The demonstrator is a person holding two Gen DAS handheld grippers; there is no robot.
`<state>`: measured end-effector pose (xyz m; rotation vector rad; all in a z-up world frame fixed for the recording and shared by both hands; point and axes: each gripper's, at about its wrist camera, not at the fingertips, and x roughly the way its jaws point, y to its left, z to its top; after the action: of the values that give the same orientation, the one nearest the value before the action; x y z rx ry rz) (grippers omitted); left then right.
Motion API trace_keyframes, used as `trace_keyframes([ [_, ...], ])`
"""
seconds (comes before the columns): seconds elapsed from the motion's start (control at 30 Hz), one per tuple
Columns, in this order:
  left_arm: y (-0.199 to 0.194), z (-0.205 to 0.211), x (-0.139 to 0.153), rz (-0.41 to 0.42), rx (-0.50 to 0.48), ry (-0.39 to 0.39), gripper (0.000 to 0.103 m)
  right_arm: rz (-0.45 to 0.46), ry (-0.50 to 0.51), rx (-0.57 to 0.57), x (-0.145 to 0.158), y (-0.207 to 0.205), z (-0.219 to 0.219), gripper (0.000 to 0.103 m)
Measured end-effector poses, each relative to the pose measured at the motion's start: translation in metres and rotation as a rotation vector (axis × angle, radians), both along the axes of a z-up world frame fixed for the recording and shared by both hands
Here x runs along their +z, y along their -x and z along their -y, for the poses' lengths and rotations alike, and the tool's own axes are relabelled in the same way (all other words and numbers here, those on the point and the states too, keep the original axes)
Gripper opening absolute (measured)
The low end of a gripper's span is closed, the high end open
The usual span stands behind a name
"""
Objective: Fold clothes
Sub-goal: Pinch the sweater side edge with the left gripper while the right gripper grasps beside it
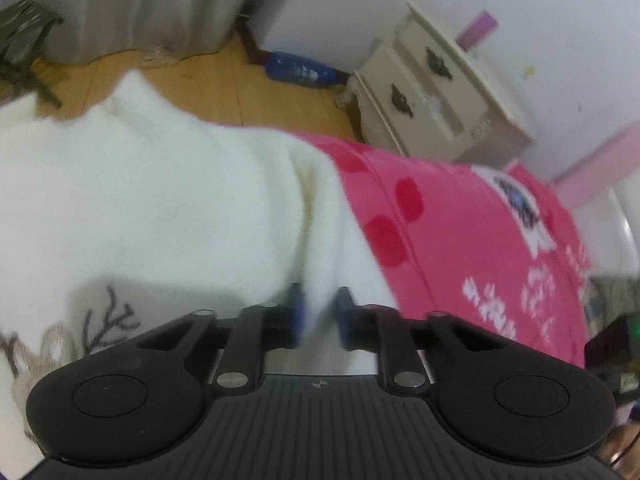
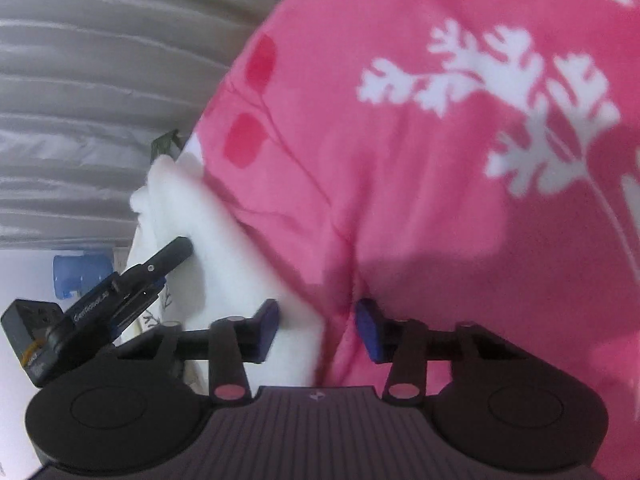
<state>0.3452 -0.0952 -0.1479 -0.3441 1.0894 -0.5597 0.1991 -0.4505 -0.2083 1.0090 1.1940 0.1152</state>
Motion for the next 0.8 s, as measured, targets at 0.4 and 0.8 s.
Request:
trace_keyframes([
  [0.4,0.017,-0.033,0.011,0.009,0.008,0.098,0.007,0.167,0.108,0.082,0.053,0.006,-0.015,0.007],
  [0.8,0.029,-0.028,-0.013,-0.025,-0.016,0.088,0.006,0.055,0.070,0.035,0.020,0.014,-0.020,0.016],
])
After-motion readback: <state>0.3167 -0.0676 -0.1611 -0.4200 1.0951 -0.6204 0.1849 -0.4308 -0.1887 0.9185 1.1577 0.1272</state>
